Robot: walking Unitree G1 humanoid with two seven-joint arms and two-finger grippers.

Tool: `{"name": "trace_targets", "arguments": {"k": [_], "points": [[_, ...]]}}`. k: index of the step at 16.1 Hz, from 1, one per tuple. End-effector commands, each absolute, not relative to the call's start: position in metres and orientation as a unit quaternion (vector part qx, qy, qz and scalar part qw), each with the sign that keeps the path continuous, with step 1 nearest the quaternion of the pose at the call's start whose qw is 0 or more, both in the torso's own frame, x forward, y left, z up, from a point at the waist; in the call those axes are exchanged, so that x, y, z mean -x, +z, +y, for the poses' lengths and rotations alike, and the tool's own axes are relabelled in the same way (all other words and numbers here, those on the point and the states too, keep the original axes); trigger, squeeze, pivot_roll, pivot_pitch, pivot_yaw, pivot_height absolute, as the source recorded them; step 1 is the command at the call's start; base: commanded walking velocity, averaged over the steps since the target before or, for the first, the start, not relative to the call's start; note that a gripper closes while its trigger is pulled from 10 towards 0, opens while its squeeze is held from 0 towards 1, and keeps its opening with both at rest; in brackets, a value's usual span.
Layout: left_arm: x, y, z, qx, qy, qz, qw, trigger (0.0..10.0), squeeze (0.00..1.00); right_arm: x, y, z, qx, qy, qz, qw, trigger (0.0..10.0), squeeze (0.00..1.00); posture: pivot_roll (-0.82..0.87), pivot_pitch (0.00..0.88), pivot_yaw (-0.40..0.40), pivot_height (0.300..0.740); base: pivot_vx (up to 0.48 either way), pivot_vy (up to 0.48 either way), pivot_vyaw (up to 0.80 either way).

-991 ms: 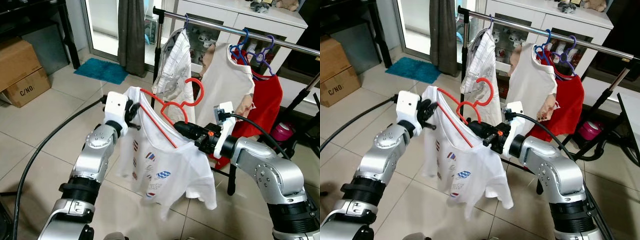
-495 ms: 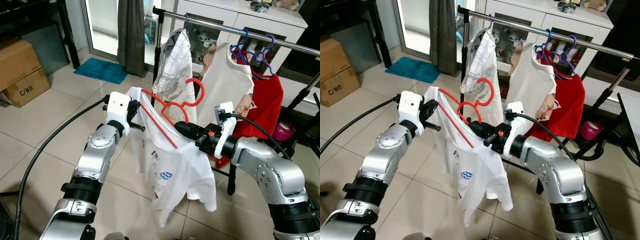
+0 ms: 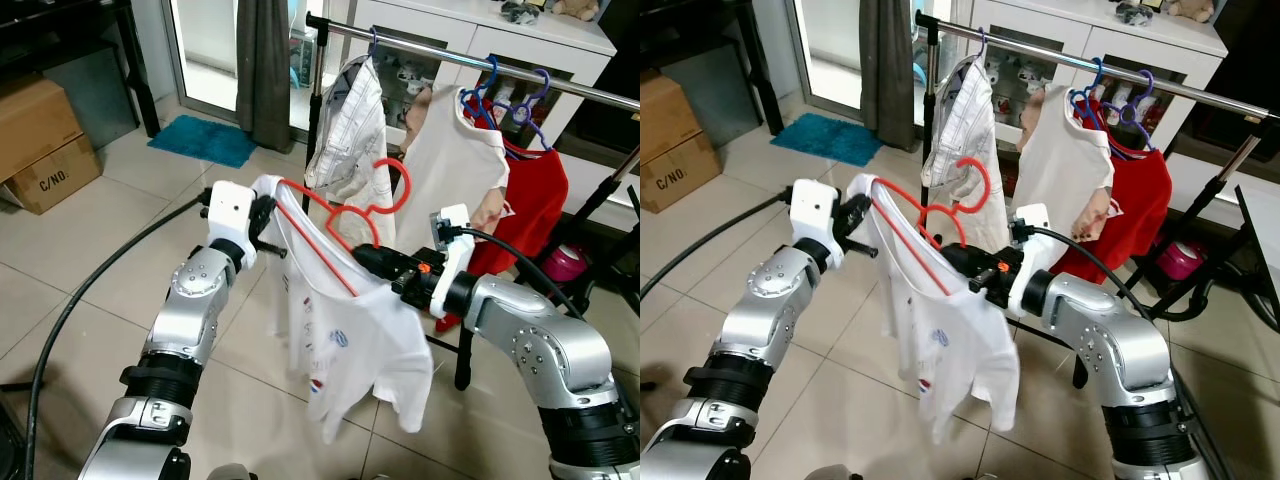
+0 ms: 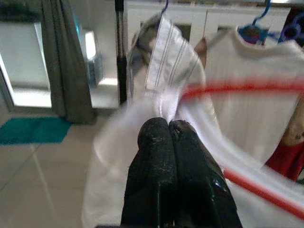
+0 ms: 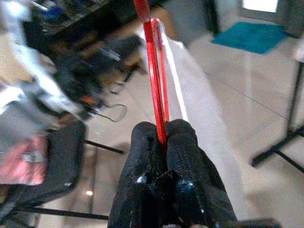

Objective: Hang hanger

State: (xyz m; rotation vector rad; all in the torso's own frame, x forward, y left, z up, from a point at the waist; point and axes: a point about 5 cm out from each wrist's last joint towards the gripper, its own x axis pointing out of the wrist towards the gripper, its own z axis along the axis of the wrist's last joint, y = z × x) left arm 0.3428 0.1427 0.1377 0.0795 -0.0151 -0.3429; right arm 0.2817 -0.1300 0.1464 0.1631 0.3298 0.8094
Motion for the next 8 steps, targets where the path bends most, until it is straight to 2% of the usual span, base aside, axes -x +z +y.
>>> {"name": "trace_targets", "arguments": {"k": [1,3,6,8], "points": [[-0.342,0.148,0.14,-0.032,-0.178,-0.038,0.983,0.0,0.0,-0.286,0.146,-0.138,-0.059,0.367,0.168,0.913,0.0,0.0,0.0,0.0,-0.098,0.74,0.0,0.0,0.0],[-0.336,0.157,0.143,-0.02,-0.172,-0.074,0.982,0.0,0.0,-0.29,0.136,-0.145,-0.021,0.333,0.191,0.923,0.0,0.0,0.0,0.0,-0.098,0.74,0.0,0.0,0.0],[-0.335,0.169,0.152,-0.03,-0.149,-0.102,0.983,0.0,0.0,-0.287,0.132,-0.146,-0.005,0.337,0.201,0.92,0.0,0.0,0.01,0.0,-0.1,0.74,0.0,0.0,0.0],[-0.344,0.181,0.179,-0.067,-0.088,-0.104,0.988,0.0,0.0,-0.278,0.133,-0.144,0.012,0.39,0.191,0.901,0.0,0.0,0.01,0.0,-0.102,0.74,0.0,0.0,0.0]]}}
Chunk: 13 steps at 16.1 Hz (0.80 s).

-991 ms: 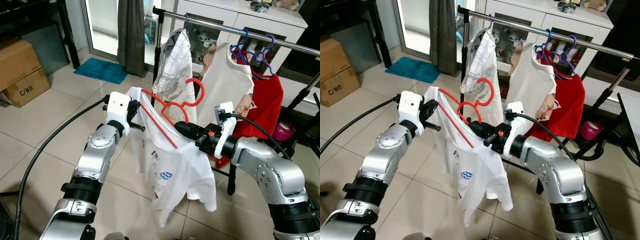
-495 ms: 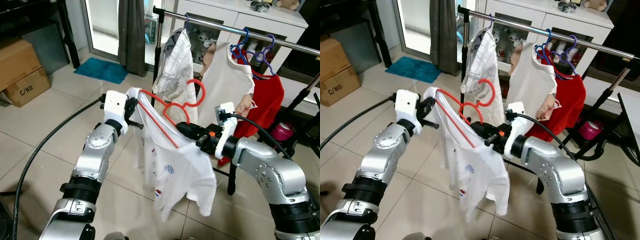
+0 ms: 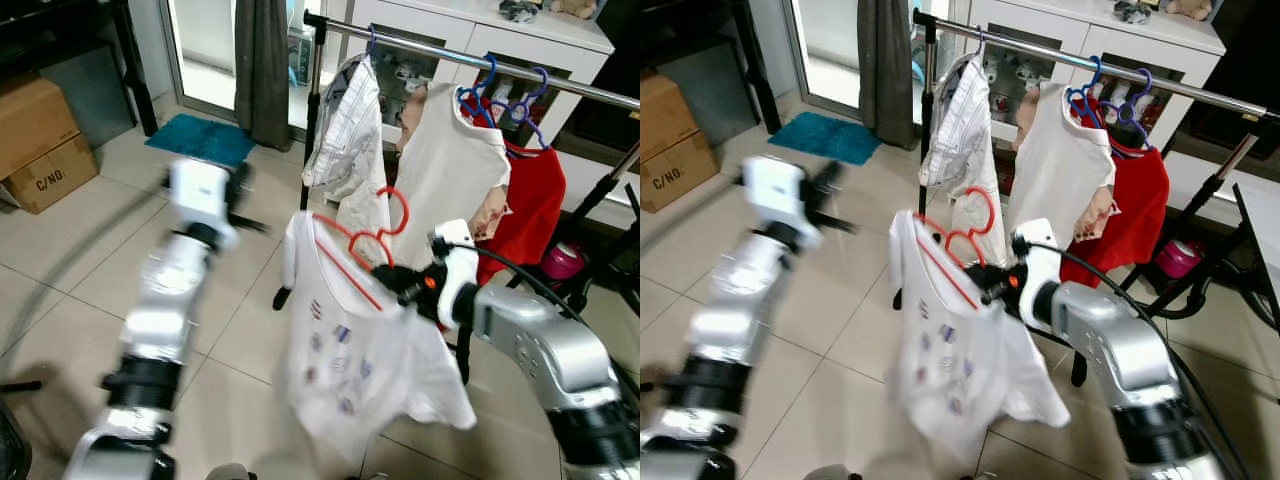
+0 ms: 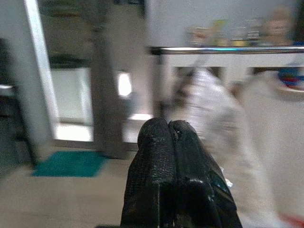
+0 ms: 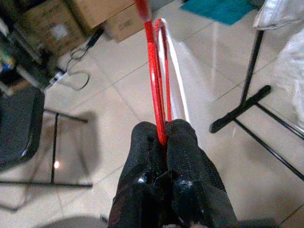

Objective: Hang hanger

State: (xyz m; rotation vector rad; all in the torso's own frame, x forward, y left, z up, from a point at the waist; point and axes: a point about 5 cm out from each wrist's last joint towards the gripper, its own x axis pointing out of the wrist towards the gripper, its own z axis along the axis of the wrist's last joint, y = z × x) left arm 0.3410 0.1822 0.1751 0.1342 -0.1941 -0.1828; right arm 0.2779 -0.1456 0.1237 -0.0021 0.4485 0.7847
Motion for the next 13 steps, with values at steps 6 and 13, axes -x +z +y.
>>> {"name": "trace_targets", "arguments": {"k": [6,13], "points": [[-0.341,0.161,0.17,-0.066,-0.13,-0.034,0.989,4.7,0.0,-0.278,0.147,-0.145,-0.042,0.408,0.147,0.9,0.0,0.0,0.01,0.0,-0.091,0.74,0.0,0.0,0.0],[-0.333,0.139,0.129,-0.08,-0.172,-0.017,0.982,10.0,1.0,-0.28,0.158,-0.121,-0.098,0.433,0.121,0.888,0.0,0.0,0.01,0.0,-0.097,0.74,0.0,0.0,0.0]]}}
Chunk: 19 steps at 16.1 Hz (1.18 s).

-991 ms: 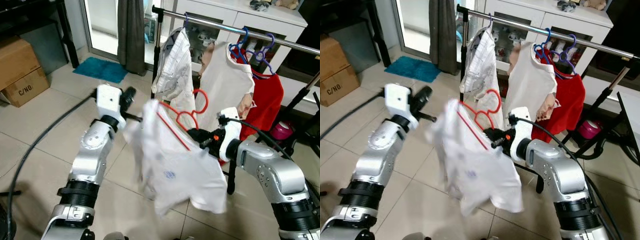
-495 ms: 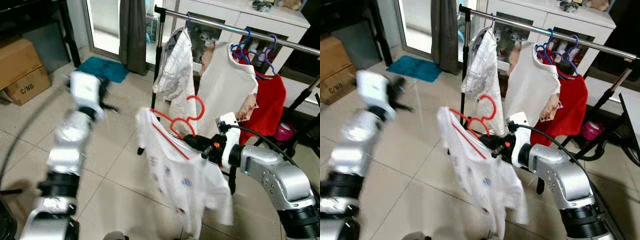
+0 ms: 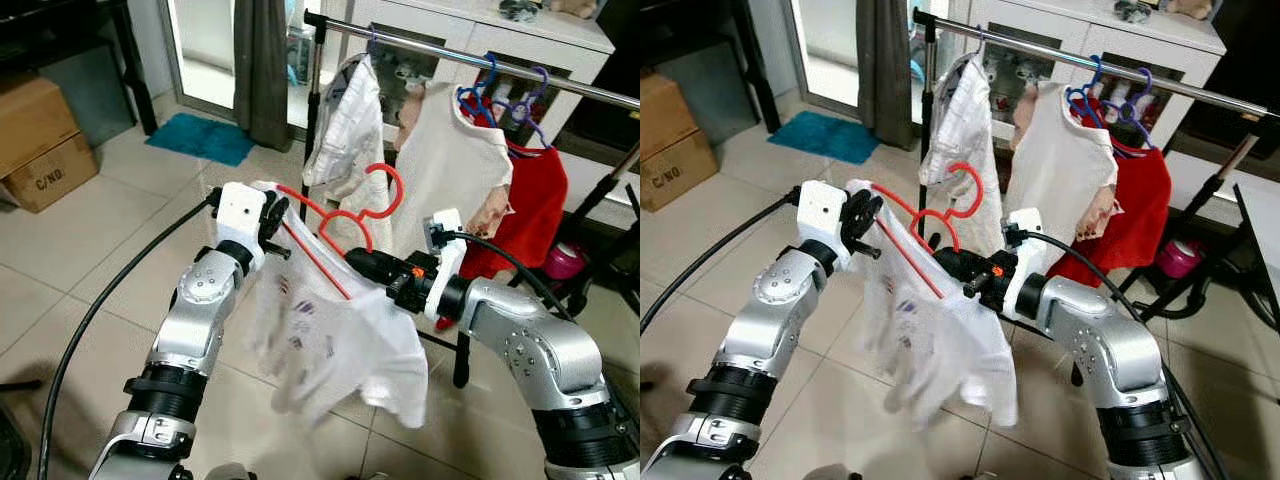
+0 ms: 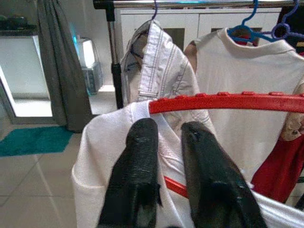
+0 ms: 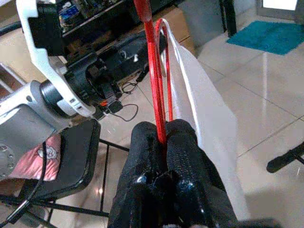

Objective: Hang hanger

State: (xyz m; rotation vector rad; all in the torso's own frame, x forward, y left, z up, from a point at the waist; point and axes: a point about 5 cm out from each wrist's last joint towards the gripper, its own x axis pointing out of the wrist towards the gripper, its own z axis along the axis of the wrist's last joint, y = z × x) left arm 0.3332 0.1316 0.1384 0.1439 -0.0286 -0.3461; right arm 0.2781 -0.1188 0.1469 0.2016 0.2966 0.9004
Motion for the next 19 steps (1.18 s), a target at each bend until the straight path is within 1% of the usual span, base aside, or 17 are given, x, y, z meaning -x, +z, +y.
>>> {"name": "trace_targets", "arguments": {"k": [1,3,4,5,6,9,12,19], "points": [[-0.334,0.14,0.13,-0.088,-0.164,-0.019,0.982,10.0,1.0,-0.28,0.158,-0.121,-0.1,0.433,0.121,0.888,0.0,0.0,0.01,0.0,-0.097,0.74,0.0,0.0,0.0],[-0.336,0.141,0.135,-0.112,-0.12,-0.024,0.986,10.0,1.0,-0.28,0.158,-0.121,-0.104,0.431,0.12,0.888,0.0,0.0,0.01,0.0,-0.092,0.74,0.0,0.0,0.0],[-0.336,0.141,0.134,-0.122,-0.112,-0.027,0.986,10.0,1.0,-0.281,0.158,-0.121,-0.106,0.429,0.119,0.889,0.0,0.0,0.01,0.0,-0.088,0.74,0.0,0.0,0.0],[-0.335,0.139,0.135,-0.121,-0.112,-0.024,0.986,10.0,0.71,-0.281,0.159,-0.121,-0.109,0.427,0.118,0.89,0.0,0.0,0.01,0.0,-0.086,0.74,0.0,0.0,0.0],[-0.335,0.138,0.135,-0.124,-0.113,-0.023,0.986,10.0,0.0,-0.281,0.159,-0.121,-0.109,0.427,0.118,0.89,0.0,0.0,0.01,0.0,-0.086,0.74,0.0,0.0,0.0],[-0.336,0.134,0.134,-0.114,-0.129,-0.02,0.985,10.0,0.0,-0.279,0.16,-0.12,-0.111,0.43,0.116,0.888,0.0,0.0,0.01,0.0,-0.085,0.74,0.0,0.0,0.0],[-0.336,0.131,0.132,-0.122,-0.143,-0.017,0.982,10.0,0.0,-0.279,0.161,-0.12,-0.112,0.431,0.115,0.888,0.0,0.0,0.01,0.0,-0.083,0.74,0.0,0.0,0.0],[-0.341,0.125,0.136,-0.124,-0.141,0.001,0.982,10.0,0.0,-0.276,0.162,-0.119,-0.113,0.439,0.113,0.884,0.0,0.0,0.0,0.0,-0.081,0.74,0.0,0.0,0.0]]}}
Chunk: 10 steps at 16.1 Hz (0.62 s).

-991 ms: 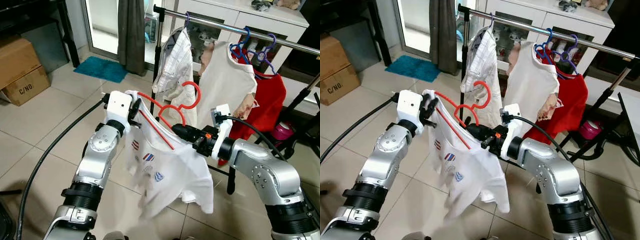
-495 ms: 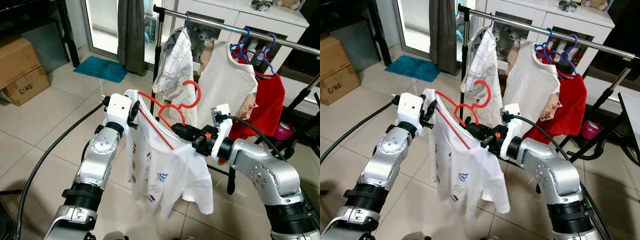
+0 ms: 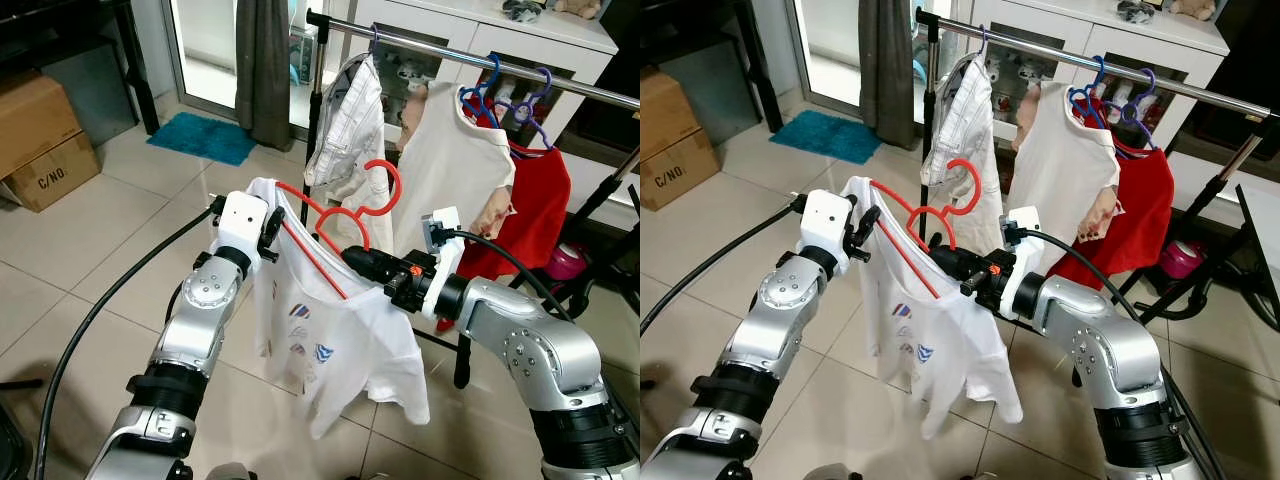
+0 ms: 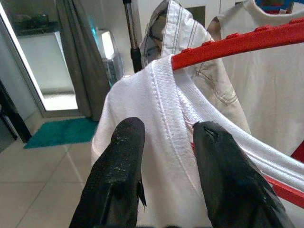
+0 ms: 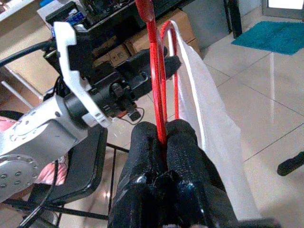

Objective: Hang hanger

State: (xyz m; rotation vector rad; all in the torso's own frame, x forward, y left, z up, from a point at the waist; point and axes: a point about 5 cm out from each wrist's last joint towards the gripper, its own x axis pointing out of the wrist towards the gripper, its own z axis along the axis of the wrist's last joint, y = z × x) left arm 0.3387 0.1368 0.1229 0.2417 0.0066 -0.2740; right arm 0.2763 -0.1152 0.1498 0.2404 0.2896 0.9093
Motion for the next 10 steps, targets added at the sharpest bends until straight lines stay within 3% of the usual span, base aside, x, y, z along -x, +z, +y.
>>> {"name": "trace_targets", "arguments": {"k": [1,8,9,10], "points": [[-0.342,0.125,0.137,-0.124,-0.14,0.002,0.982,10.0,0.0,-0.276,0.163,-0.119,-0.113,0.44,0.112,0.884,0.0,0.0,0.0,0.0,-0.081,0.74,0.0,0.0,0.0],[-0.347,0.132,0.145,-0.12,-0.113,-0.013,0.986,10.0,0.0,-0.278,0.161,-0.122,-0.112,0.429,0.115,0.889,0.0,0.0,0.01,0.0,-0.077,0.74,0.0,0.0,0.0],[-0.347,0.131,0.147,-0.116,-0.105,-0.013,0.988,4.9,0.0,-0.279,0.161,-0.122,-0.114,0.427,0.115,0.89,0.0,0.0,0.01,0.0,-0.076,0.74,0.0,0.0,0.0],[-0.348,0.13,0.15,-0.112,-0.098,-0.009,0.989,2.1,0.0,-0.28,0.161,-0.121,-0.115,0.427,0.114,0.89,0.0,0.0,0.01,0.0,-0.076,0.74,0.0,0.0,0.0]]}}
